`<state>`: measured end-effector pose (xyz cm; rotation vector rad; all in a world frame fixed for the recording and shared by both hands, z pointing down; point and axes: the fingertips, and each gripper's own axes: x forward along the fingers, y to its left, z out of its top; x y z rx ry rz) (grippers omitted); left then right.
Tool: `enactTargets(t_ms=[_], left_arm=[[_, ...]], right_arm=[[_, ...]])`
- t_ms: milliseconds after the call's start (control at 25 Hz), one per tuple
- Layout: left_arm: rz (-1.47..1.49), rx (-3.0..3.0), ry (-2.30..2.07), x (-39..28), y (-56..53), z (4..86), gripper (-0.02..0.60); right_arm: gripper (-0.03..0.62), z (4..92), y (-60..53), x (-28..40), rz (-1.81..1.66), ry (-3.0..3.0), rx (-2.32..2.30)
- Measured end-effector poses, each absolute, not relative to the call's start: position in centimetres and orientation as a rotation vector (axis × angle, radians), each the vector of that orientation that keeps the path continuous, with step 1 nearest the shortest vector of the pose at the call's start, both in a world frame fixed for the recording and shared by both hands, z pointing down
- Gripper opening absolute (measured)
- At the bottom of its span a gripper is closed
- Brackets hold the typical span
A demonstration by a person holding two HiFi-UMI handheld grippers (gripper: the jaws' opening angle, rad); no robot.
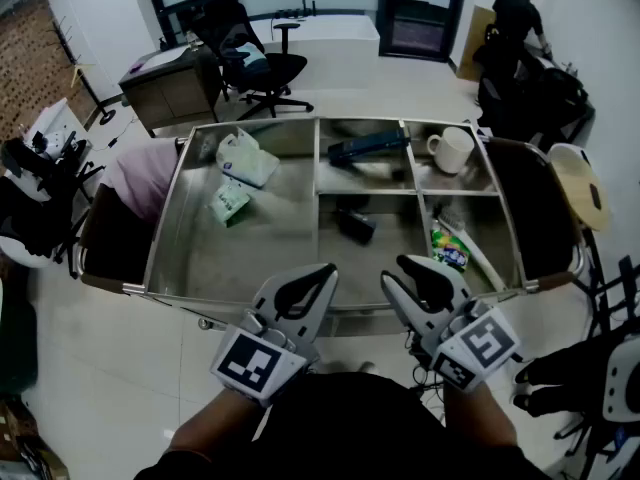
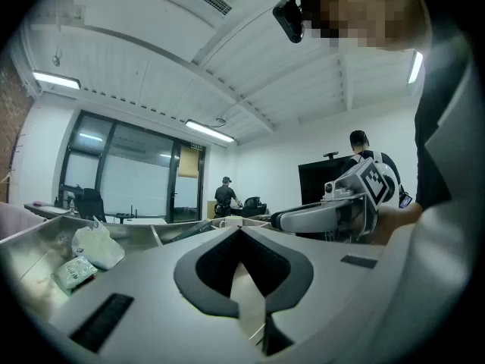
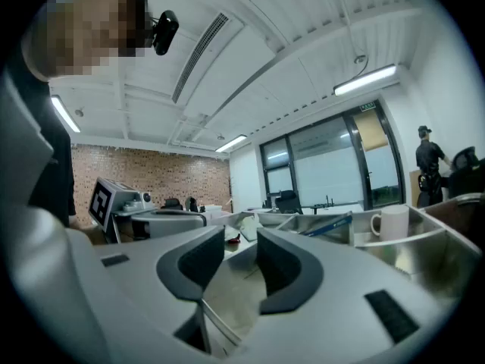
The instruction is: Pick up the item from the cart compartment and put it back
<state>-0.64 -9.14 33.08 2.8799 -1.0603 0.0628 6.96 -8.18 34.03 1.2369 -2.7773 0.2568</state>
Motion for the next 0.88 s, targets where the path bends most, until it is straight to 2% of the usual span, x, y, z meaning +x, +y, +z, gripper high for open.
enactTargets(t_ms=[880], left_arm=[[0.069,2.893,-1.058,-0.9,-12.5,33.1,0.000]], right_arm=[[0.155,34.6,-16.4,4.6,0.093,-2.590,1.122]])
